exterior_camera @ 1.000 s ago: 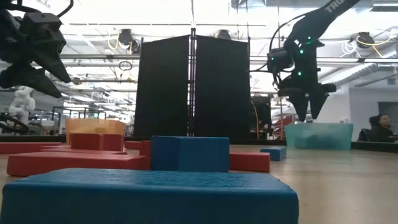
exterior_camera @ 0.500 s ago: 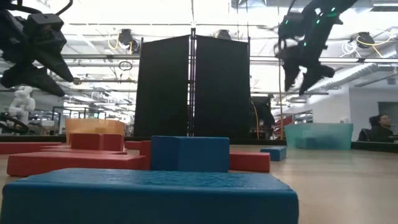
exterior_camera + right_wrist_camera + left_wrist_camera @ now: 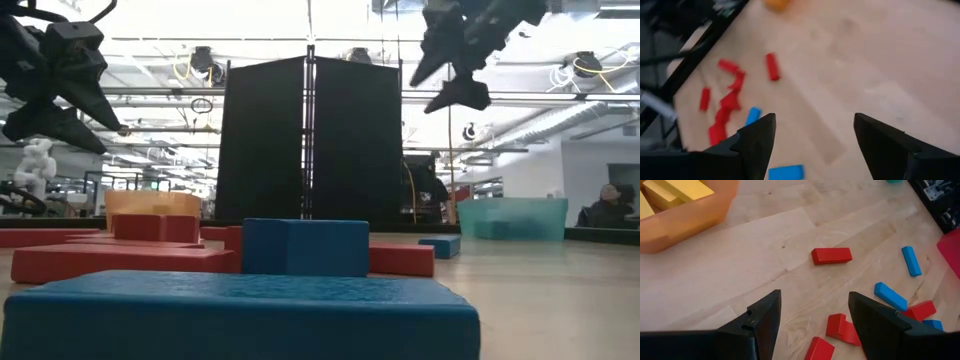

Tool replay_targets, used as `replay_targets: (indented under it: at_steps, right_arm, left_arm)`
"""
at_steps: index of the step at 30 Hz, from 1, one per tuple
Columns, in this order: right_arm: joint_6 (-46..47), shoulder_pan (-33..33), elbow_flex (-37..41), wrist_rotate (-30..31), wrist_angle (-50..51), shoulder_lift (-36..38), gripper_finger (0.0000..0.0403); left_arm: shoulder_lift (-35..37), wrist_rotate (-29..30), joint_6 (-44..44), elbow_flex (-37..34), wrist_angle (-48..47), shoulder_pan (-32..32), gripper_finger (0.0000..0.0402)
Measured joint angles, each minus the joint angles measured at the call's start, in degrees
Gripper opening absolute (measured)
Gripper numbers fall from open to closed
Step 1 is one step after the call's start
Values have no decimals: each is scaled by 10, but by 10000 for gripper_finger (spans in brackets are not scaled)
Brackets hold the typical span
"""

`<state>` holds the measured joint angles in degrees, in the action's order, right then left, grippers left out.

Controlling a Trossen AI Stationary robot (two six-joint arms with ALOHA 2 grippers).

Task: Sort blocks
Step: Put the blue block into the blue bin

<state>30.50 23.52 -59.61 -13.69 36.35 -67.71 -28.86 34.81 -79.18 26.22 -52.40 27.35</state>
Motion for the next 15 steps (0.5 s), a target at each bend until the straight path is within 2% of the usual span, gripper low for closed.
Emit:
replay_targets:
  at_steps: [7, 15]
  right_arm:
    - [21, -119, 0, 0, -54, -43, 258]
    - [40, -241, 0, 1, -48, -104, 258]
  left_arm:
    - [0, 0, 0, 0, 0, 0, 228]
    - [0, -14, 0, 0, 1, 0, 228]
